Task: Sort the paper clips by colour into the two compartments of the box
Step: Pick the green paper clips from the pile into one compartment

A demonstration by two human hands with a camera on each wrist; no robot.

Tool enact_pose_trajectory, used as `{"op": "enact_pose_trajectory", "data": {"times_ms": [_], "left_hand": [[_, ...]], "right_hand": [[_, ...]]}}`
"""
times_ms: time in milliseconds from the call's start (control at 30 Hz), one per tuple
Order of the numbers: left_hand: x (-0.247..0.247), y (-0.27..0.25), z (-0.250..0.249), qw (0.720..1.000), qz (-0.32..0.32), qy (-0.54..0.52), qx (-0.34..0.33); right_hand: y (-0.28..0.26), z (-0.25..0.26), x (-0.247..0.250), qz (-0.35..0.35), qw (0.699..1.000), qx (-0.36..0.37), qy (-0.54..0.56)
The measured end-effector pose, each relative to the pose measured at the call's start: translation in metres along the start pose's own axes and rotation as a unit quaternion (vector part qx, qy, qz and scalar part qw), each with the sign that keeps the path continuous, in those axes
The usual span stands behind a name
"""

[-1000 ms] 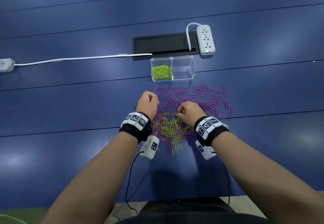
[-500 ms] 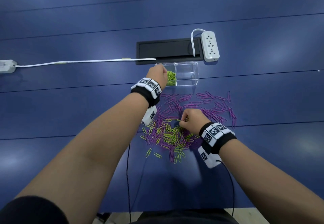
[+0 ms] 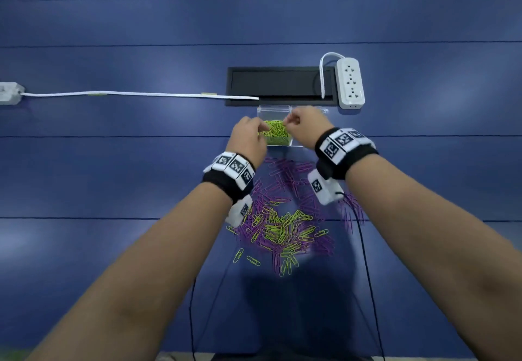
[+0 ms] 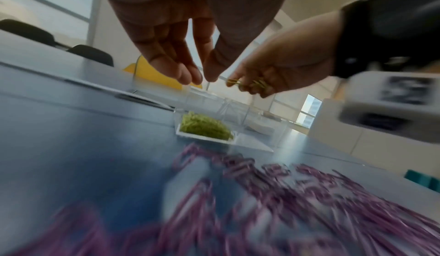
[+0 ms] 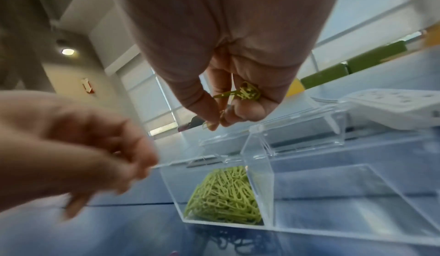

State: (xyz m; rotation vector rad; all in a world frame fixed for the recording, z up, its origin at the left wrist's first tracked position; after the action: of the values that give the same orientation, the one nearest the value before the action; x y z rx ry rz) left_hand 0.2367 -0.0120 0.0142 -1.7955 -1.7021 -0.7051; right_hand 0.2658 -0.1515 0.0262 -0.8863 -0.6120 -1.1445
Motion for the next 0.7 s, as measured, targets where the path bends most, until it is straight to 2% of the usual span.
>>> {"op": "enact_pose_trajectory", "data": {"times_ms": [200,333,433,500,600,700], "left_hand": [[-0.016,-0.077,0.047,0.995,0.053,0.012,0.086],[-0.033,-0.111,0.059,0.991,0.098,0.012,0.093],[-0.044,-0.123,0.060,0.989,0.122,0.023,0.082],[-0.046,-0.127,0.060,0.988,0.127,0.030,0.076],[-0.046,-0.131,0.060,0.989,0.126,0.046,0.067],[-0.045,-0.133,0.061,0.987,0.134,0.062,0.064]], "right_hand": [[0.034,0.028,-0.022,0.021,0.995,0.028,-0.098],[0.024,0.030,-0.021,0.007,0.992,0.075,-0.106],[-0.009,0.029,-0.021,-0.028,0.988,0.116,-0.094],[-0.038,0.022,-0.037,0.009,0.990,0.115,-0.082],[-0.075,0.000,-0.080,0.130,0.978,0.101,-0.127],[-0.089,-0.021,-0.099,0.149,0.975,0.078,-0.145]]}}
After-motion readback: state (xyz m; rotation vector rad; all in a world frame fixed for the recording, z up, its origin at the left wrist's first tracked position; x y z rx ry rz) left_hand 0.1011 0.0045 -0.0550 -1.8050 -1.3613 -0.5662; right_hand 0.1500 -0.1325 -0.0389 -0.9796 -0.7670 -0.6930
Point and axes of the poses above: each hand's wrist, its own y-axis towards the middle knuckle, its own x-axis out of the back of the hand, z = x × y, the point moved 8 cm from there along y, towards the middle knuckle, and after that the axes turned 5 degrees about -y, right-handed, at the moved point
